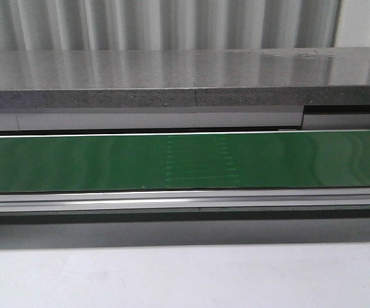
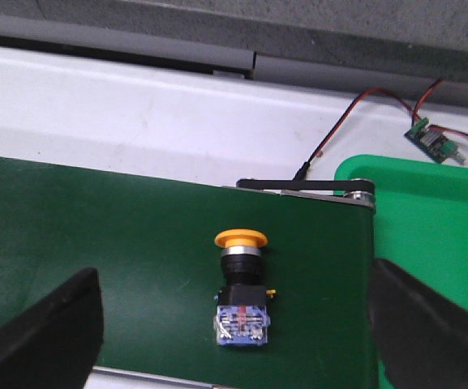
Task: Move button from right to left
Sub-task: 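Lift the button with the right gripper and set it on the belt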
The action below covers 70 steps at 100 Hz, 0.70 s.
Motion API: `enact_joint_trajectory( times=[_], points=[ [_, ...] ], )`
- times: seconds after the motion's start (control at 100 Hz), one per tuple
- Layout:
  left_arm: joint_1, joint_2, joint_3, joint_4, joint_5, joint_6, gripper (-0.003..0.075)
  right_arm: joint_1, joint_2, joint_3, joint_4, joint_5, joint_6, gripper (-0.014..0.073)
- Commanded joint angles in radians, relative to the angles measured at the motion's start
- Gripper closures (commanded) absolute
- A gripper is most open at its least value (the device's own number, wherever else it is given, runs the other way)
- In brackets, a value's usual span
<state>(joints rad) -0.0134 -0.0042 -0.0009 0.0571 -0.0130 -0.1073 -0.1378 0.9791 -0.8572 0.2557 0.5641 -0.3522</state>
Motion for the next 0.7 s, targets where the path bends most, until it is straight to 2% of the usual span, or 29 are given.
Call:
enact_joint_trajectory(
  times=[0.0,0.24,0.32,0.41,0.58,0.65,0.69],
  points=[
    [0.0,-0.035,0.024,-0.002,-0.078,-0.001,0.074,0.003,-0.114,0.014,0.015,-0.064,-0.015,-0.0052],
    [0.0,-0.035,0.024,-0.002,-0.078,-0.001,0.074,0.003,-0.338,0.13,0.013,-0.031,-0.015,-0.0049],
    [0.0,-0.035,0.024,-0.002,-0.078,-0.001,0.074,0.003,-0.393,0.167,0.013,-0.039,-0.015,0.0],
    [0.0,-0.035,0.024,-0.002,-0.078,-0.001,0.074,0.003,-0.437,0.191,0.013,-0.037,-0.015,0.0134],
    [0.0,-0.035,0.024,-0.002,-0.078,-0.001,0.074,0.003,-0.464,0.199,0.017,-0.015,-0.015,0.052],
    [0.0,-0.035,0.024,-0.002,-0.078,-0.001,0.074,0.003,-0.464,0.199,0.022,-0.003,-0.015,0.0648],
    [0.0,-0.035,0.024,-0.002,-0.078,-0.001,0.074,0.003,-0.464,0.199,0.025,0.0,-0.015,0.066]
  ],
)
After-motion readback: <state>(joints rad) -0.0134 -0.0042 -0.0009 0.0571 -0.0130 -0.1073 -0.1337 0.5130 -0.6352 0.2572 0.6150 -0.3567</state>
